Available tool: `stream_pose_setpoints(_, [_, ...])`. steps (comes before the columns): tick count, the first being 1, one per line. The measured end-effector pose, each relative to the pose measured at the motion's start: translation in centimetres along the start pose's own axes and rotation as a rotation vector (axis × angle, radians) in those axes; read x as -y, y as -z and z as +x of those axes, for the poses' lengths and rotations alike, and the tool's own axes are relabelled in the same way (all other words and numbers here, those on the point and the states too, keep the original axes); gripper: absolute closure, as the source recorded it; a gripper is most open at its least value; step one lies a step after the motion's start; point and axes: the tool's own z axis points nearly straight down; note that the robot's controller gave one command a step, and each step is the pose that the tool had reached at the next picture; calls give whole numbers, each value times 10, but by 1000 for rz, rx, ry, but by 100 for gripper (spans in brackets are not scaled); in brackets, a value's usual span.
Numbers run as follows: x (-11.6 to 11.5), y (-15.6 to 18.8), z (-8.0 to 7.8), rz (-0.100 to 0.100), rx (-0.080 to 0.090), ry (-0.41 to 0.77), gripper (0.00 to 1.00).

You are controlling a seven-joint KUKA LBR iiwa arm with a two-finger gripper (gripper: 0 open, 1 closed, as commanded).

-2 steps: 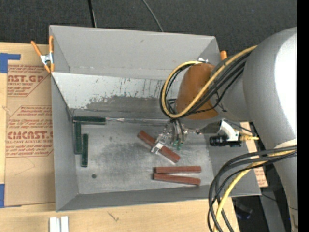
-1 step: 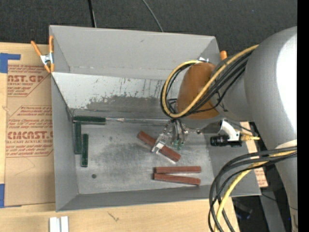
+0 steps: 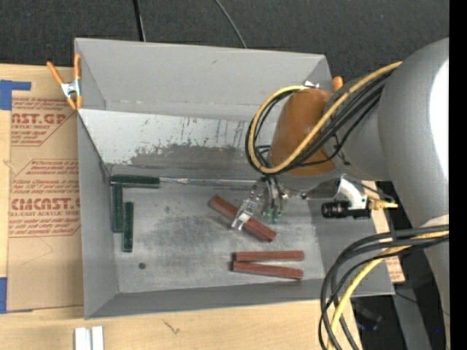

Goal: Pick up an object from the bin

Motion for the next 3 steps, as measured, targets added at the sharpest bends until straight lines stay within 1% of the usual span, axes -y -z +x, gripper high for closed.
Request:
stream_pose_setpoints(1, [-1,20,-1,-4,6,0,100])
stream_pose_setpoints(2, [-1,30,-2,-6,9,0,100])
stream_pose_setpoints(3, [-1,39,-2,-5,7,0,100])
